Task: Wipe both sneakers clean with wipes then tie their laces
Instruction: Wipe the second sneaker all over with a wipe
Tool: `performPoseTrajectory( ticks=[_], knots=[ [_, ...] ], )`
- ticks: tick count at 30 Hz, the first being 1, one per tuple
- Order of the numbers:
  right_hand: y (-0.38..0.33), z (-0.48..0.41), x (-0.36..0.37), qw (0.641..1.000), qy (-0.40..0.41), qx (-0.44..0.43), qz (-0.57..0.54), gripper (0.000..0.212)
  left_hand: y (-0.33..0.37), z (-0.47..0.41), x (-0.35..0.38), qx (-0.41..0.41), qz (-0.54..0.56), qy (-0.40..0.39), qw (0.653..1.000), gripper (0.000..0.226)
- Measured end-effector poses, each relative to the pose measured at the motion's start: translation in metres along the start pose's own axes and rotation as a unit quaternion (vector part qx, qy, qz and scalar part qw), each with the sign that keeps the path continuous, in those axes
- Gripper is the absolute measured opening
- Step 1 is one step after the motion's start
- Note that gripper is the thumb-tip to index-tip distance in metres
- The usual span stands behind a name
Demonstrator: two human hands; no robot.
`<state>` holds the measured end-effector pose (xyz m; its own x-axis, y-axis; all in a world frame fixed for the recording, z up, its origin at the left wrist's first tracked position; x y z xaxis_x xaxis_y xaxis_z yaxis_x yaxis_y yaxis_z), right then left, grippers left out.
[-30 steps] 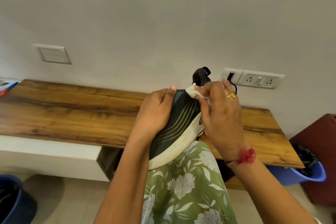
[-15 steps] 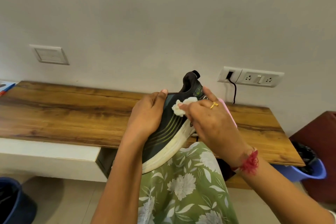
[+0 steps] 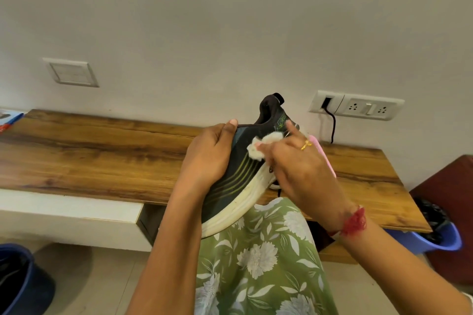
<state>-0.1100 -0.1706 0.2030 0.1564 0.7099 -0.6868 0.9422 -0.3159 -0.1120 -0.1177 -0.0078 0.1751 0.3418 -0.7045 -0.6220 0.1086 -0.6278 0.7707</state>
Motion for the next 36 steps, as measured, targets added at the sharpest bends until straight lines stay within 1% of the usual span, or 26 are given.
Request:
performPoseTrajectory(
  ticks=[1,2,3,4,5,6,7,9,10,11,13,15,17,19,20,22,24,25,26,27,29,30,32,34,35,36],
  knots=[
    [-0.004,0.003,0.003,0.999,-0.025,-0.021,0.003,0.008,-0.001,0.0,0.0,0.0,-0.001,0.0,1.0,0.059],
    [-0.002,0.003,0.003,0.999,-0.035,-0.025,0.012,0.013,-0.001,0.0,0.0,0.0,0.001,0.0,1.0,0.059],
    [0.006,-0.001,0.0,0.999,-0.026,-0.002,0.022,0.016,-0.001,0.0,0.0,0.001,0.006,0.0,1.0,0.059],
    [0.015,-0.005,-0.005,0.999,0.0,0.031,0.025,0.018,-0.001,-0.001,0.001,0.001,0.011,0.001,1.0,0.059],
    [0.021,-0.009,-0.008,0.997,0.027,0.062,0.021,0.021,-0.001,-0.002,0.002,0.001,0.014,0.004,1.0,0.059],
    [0.021,-0.01,-0.007,0.996,0.037,0.079,0.009,0.026,-0.001,-0.002,0.002,0.001,0.015,0.007,1.0,0.059],
    [0.015,-0.01,-0.001,0.997,0.025,0.076,-0.006,0.033,-0.001,-0.003,0.003,-0.001,0.015,0.007,1.0,0.06],
    [-0.005,-0.002,0.014,0.999,-0.024,0.032,-0.026,0.045,-0.002,-0.004,0.003,-0.003,0.02,0.003,1.0,0.059],
    [-0.01,0.0,0.016,0.999,-0.039,0.013,-0.021,0.045,-0.002,-0.004,0.004,-0.003,0.025,-0.002,1.0,0.058],
    [-0.009,-0.002,0.014,0.999,-0.037,0.012,-0.007,0.041,-0.001,-0.003,0.005,-0.002,0.028,-0.005,1.0,0.057],
    [0.008,-0.01,0.004,0.998,0.008,0.058,0.015,0.028,0.002,-0.003,0.006,0.005,0.023,-0.003,1.0,0.056],
    [0.015,-0.014,-0.001,0.994,0.043,0.103,0.01,0.022,0.003,-0.003,0.008,0.008,0.007,0.001,1.0,0.054],
    [0.004,-0.008,0.01,0.996,0.017,0.091,-0.012,0.022,0.0,-0.004,0.009,0.001,0.002,-0.005,1.0,0.054],
    [-0.013,0.0,0.018,0.998,-0.026,0.043,-0.024,0.023,-0.003,-0.005,0.01,-0.005,0.021,-0.018,1.0,0.056],
    [-0.013,0.0,0.017,0.999,-0.03,0.031,-0.015,0.023,-0.004,-0.005,0.01,-0.008,0.031,-0.024,0.999,0.057],
    [0.005,-0.006,0.006,0.998,0.007,0.062,0.017,0.024,-0.002,-0.005,0.011,-0.006,0.041,-0.024,0.999,0.056],
    [0.023,-0.012,-0.008,0.988,0.068,0.132,0.033,0.023,0.002,-0.004,0.01,-0.001,0.036,-0.017,0.999,0.056],
    [0.024,-0.013,-0.009,0.984,0.088,0.155,0.022,0.022,0.004,-0.004,0.01,0.0,0.036,-0.016,0.999,0.057],
    [0.017,-0.012,-0.007,0.984,0.087,0.155,0.009,0.021,0.004,-0.005,0.01,-0.001,0.04,-0.017,0.999,0.058],
    [0.007,-0.01,-0.001,0.989,0.069,0.128,0.002,0.022,0.003,-0.005,0.01,-0.005,0.048,-0.017,0.999,0.059],
    [-0.011,-0.003,0.008,0.998,0.014,0.056,0.031,0.022,0.001,-0.006,0.009,-0.014,0.066,-0.021,0.998,0.061],
    [-0.009,-0.001,0.007,0.997,-0.001,0.042,0.057,0.021,0.0,-0.006,0.01,-0.013,0.067,-0.023,0.997,0.063],
    [0.01,-0.006,-0.004,0.992,0.016,0.08,0.094,0.022,-0.001,-0.005,0.011,-0.006,0.061,-0.02,0.998,0.064],
    [0.023,-0.01,-0.013,0.985,0.054,0.142,0.078,0.025,-0.001,-0.004,0.01,-0.004,0.051,-0.014,0.999,0.062],
    [0.019,-0.01,-0.011,0.986,0.05,0.145,0.058,0.027,-0.002,-0.005,0.01,-0.004,0.048,-0.013,0.999,0.062],
    [0.011,-0.008,-0.006,0.991,0.031,0.123,0.048,0.027,-0.004,-0.006,0.009,-0.008,0.049,-0.013,0.999,0.064]
  ],
)
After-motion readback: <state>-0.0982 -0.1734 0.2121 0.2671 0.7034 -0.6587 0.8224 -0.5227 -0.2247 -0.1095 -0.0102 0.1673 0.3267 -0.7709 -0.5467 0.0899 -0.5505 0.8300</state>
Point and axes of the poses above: each hand's wrist, its own z-axis away from the middle knuckle, its own x-axis out of the palm, y = z × x, the point moved 5 cm from there along -z, towards the middle knuckle, and after that the axes turned 13 degrees about -z, right-handed, at the moved point
